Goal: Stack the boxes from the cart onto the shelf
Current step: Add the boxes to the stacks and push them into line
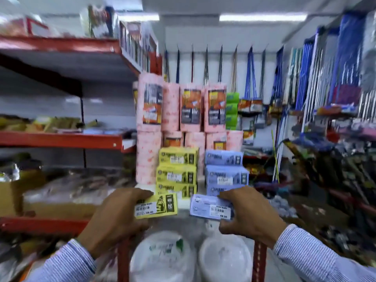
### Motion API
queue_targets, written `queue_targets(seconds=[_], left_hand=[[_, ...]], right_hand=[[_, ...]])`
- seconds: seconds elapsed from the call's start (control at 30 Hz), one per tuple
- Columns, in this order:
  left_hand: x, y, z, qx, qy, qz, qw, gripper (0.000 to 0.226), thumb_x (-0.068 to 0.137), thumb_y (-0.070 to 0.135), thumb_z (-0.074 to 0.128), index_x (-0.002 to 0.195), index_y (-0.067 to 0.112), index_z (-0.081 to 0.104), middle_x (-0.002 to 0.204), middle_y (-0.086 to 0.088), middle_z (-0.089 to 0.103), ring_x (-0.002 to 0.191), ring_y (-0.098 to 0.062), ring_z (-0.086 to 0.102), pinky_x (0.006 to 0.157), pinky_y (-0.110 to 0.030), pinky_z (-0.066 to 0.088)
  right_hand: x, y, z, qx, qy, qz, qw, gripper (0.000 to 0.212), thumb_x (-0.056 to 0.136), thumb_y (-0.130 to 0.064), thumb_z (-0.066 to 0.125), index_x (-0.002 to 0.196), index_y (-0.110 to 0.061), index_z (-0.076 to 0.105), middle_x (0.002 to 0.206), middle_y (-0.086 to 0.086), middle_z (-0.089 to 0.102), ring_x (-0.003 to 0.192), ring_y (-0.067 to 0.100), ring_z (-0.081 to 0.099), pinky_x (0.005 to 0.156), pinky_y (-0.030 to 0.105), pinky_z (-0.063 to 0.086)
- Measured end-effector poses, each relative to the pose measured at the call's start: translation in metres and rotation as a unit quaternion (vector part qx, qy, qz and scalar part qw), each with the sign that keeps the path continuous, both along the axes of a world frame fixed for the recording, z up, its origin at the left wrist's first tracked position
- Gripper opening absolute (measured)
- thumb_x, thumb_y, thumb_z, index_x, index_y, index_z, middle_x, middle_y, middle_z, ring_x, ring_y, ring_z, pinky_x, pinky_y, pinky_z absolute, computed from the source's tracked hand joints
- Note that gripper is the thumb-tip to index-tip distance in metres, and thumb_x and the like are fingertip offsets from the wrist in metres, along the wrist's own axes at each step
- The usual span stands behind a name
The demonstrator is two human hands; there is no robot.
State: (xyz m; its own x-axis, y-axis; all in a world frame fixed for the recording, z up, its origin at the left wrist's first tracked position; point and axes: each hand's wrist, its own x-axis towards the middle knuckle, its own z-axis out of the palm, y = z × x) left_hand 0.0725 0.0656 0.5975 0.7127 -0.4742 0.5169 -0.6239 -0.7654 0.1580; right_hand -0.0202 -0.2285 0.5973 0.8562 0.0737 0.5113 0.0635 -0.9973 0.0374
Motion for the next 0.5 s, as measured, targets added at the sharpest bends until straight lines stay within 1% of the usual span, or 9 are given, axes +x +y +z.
queue_targets(seconds=[0.07,0.17,0.2,0.23,0.27,0.33,0.37,0.43,0.5], left_hand=[[0.005,-0.008,0.019,-0.008,-0.018,-0.015,1.000,0.069,0.059,0.036,0.087,0.124,0.027,0.067,0.115,0.009,0.074,0.095,-0.008,0.068,0.080,-0.020,0.052],[0.020,-0.022,0.037,-0.013,-0.045,-0.025,0.999,0.071,0.056,0.037,0.080,0.126,0.029,0.066,0.119,0.010,0.073,0.104,-0.009,0.068,0.089,-0.028,0.056],[0.026,-0.027,0.043,-0.016,-0.058,-0.028,0.998,0.071,0.056,0.038,0.079,0.125,0.029,0.066,0.119,0.010,0.073,0.105,-0.010,0.068,0.090,-0.030,0.056],[0.032,-0.033,0.047,-0.020,-0.066,-0.036,0.997,0.070,0.057,0.037,0.081,0.125,0.028,0.066,0.118,0.009,0.074,0.104,-0.010,0.068,0.090,-0.030,0.057],[0.037,-0.038,0.053,-0.025,-0.073,-0.043,0.996,0.068,0.059,0.034,0.083,0.124,0.026,0.067,0.117,0.008,0.074,0.103,-0.010,0.069,0.089,-0.031,0.057],[0.046,-0.049,0.061,-0.036,-0.084,-0.057,0.994,0.064,0.063,0.028,0.086,0.123,0.023,0.067,0.116,0.005,0.074,0.101,-0.012,0.069,0.088,-0.030,0.057],[0.051,-0.056,0.065,-0.041,-0.086,-0.062,0.994,0.062,0.065,0.025,0.086,0.124,0.023,0.067,0.117,0.004,0.074,0.101,-0.012,0.068,0.089,-0.029,0.057],[0.064,-0.065,0.069,-0.044,-0.091,-0.071,0.992,0.060,0.069,0.024,0.086,0.125,0.023,0.065,0.118,0.004,0.073,0.102,-0.011,0.067,0.090,-0.029,0.057],[0.076,-0.073,0.069,-0.044,-0.099,-0.077,0.991,0.057,0.073,0.028,0.085,0.125,0.025,0.065,0.120,0.004,0.073,0.104,-0.011,0.067,0.091,-0.030,0.056]], right_hand=[[0.003,-0.008,0.020,-0.011,-0.030,-0.009,0.999,0.033,0.053,-0.052,0.061,0.066,-0.024,0.048,0.059,-0.005,0.045,0.058,0.015,0.044,0.050,0.032,0.033],[0.008,-0.023,0.041,-0.020,-0.069,-0.030,0.997,0.035,0.053,-0.051,0.062,0.072,-0.023,0.057,0.064,-0.003,0.057,0.062,0.017,0.052,0.051,0.030,0.044],[0.010,-0.028,0.048,-0.023,-0.077,-0.037,0.996,0.036,0.054,-0.052,0.063,0.075,-0.022,0.060,0.066,-0.004,0.059,0.063,0.018,0.054,0.053,0.032,0.048],[0.013,-0.032,0.054,-0.026,-0.083,-0.041,0.995,0.035,0.056,-0.052,0.065,0.075,-0.022,0.060,0.065,-0.006,0.057,0.063,0.019,0.054,0.054,0.034,0.048],[0.016,-0.037,0.059,-0.028,-0.091,-0.046,0.994,0.033,0.058,-0.050,0.066,0.075,-0.023,0.058,0.063,-0.008,0.051,0.063,0.019,0.052,0.053,0.033,0.046],[0.024,-0.044,0.067,-0.030,-0.100,-0.053,0.993,0.029,0.062,-0.044,0.069,0.072,-0.026,0.051,0.059,-0.011,0.038,0.061,0.019,0.045,0.048,0.028,0.034],[0.029,-0.048,0.071,-0.030,-0.102,-0.059,0.993,0.028,0.063,-0.043,0.070,0.073,-0.026,0.051,0.061,-0.011,0.039,0.063,0.019,0.044,0.049,0.028,0.032],[0.040,-0.054,0.074,-0.030,-0.108,-0.074,0.991,0.028,0.067,-0.045,0.070,0.082,-0.025,0.058,0.071,-0.007,0.055,0.070,0.020,0.052,0.056,0.031,0.037],[0.049,-0.056,0.075,-0.028,-0.108,-0.082,0.990,0.034,0.070,-0.047,0.070,0.095,-0.025,0.063,0.089,-0.003,0.068,0.083,0.022,0.061,0.066,0.033,0.046]])
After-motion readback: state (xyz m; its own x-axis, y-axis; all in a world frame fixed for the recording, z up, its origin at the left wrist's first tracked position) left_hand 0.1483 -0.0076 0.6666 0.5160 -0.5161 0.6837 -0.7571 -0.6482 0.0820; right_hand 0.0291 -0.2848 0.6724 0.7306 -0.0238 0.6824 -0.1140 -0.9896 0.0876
